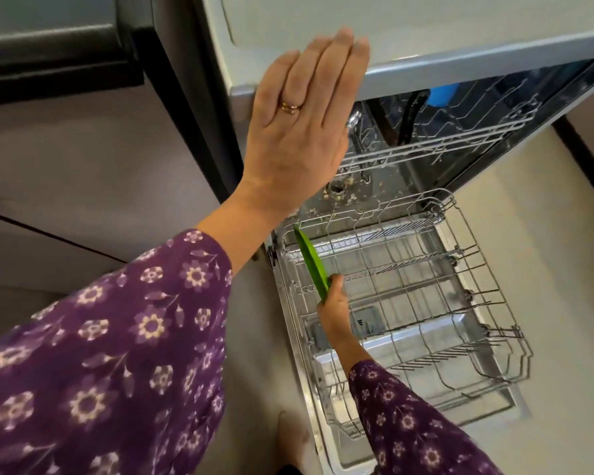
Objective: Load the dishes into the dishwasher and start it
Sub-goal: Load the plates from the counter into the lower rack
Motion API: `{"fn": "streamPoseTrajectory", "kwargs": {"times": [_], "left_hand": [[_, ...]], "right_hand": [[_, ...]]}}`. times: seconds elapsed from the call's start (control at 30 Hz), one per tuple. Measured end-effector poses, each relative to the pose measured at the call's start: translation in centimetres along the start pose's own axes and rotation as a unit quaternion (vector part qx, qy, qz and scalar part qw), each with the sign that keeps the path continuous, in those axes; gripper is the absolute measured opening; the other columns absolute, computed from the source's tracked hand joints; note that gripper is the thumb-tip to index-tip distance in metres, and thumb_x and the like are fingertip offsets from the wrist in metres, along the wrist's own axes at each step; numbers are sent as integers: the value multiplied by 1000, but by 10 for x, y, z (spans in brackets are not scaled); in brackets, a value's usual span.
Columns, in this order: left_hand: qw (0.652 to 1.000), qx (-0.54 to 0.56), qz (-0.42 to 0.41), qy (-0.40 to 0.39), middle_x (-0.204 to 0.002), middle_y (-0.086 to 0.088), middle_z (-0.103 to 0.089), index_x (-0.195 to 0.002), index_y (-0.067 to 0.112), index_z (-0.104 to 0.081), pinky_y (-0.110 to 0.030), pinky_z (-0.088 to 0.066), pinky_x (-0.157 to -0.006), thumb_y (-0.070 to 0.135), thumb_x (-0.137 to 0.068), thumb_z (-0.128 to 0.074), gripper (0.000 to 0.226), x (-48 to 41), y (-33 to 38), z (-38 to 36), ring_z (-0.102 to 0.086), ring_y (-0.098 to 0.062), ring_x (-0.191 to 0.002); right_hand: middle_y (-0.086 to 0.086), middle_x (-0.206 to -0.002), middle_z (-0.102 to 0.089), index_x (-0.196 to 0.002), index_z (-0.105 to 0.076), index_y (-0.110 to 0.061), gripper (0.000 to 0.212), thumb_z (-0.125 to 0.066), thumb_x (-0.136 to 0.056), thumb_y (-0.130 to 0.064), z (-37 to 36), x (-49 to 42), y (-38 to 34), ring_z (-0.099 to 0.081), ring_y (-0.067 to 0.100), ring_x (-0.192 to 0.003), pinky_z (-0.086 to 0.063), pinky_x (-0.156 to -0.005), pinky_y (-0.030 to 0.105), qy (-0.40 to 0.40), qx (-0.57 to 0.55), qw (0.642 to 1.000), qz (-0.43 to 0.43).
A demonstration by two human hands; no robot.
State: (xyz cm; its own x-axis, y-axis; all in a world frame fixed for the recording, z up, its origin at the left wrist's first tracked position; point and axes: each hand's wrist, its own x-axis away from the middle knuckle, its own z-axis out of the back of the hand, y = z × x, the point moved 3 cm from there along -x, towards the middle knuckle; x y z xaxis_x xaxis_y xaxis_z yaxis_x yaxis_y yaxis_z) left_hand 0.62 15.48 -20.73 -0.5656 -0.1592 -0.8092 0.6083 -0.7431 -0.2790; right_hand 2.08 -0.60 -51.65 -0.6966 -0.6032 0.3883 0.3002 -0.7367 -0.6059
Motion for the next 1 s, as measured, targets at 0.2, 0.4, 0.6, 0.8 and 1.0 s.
{"fn": "streamPoseTrajectory", "kwargs": {"times": [0.2,0.4,0.6,0.8,1.0], "left_hand": [[1000,-3,0,27,-122,1,-65,-124,14,-64,-33,-42,-99,31,-75,-65,52,-2,3,-3,-63,-16,-111],[1000,-12,-2,25,-116,4,-67,-121,16,-66,-32,-47,-97,30,-70,-66,53,-3,5,-2,-64,-14,-107],[999,-20,0,34,-114,6,-68,-119,19,-67,-31,-47,-96,30,-66,-68,54,-1,5,-2,-65,-14,-106],[999,-25,-5,33,-111,5,-70,-115,21,-70,-30,-50,-93,30,-65,-70,51,4,8,-8,-66,-14,-103],[1000,5,1,10,-115,7,-68,-118,21,-68,-30,-48,-94,30,-65,-68,54,5,8,-7,-65,-12,-107]], "right_hand": [[9,-100,-45,-121,-40,-6,31,-30,-94,6,-30,-10,13,-45,17,-85,-49,-83,33,-21,17,1000,7],[22,-121,-47,-122,-38,2,56,-27,-73,28,-54,-10,14,-47,33,-109,-41,-98,47,-14,-16,1000,-19],[22,-137,-39,-131,-33,2,56,-29,-80,24,-77,-16,22,-37,37,-130,-34,-109,47,-26,23,998,-45],[25,-133,-40,-133,-29,3,52,-42,-85,17,-83,-26,39,-42,37,-124,-41,-103,45,-52,-9,993,-107],[22,-135,-37,-136,-23,4,70,-62,-79,11,-73,-33,36,-39,35,-129,-40,-106,41,-128,-2,983,-132]]}}
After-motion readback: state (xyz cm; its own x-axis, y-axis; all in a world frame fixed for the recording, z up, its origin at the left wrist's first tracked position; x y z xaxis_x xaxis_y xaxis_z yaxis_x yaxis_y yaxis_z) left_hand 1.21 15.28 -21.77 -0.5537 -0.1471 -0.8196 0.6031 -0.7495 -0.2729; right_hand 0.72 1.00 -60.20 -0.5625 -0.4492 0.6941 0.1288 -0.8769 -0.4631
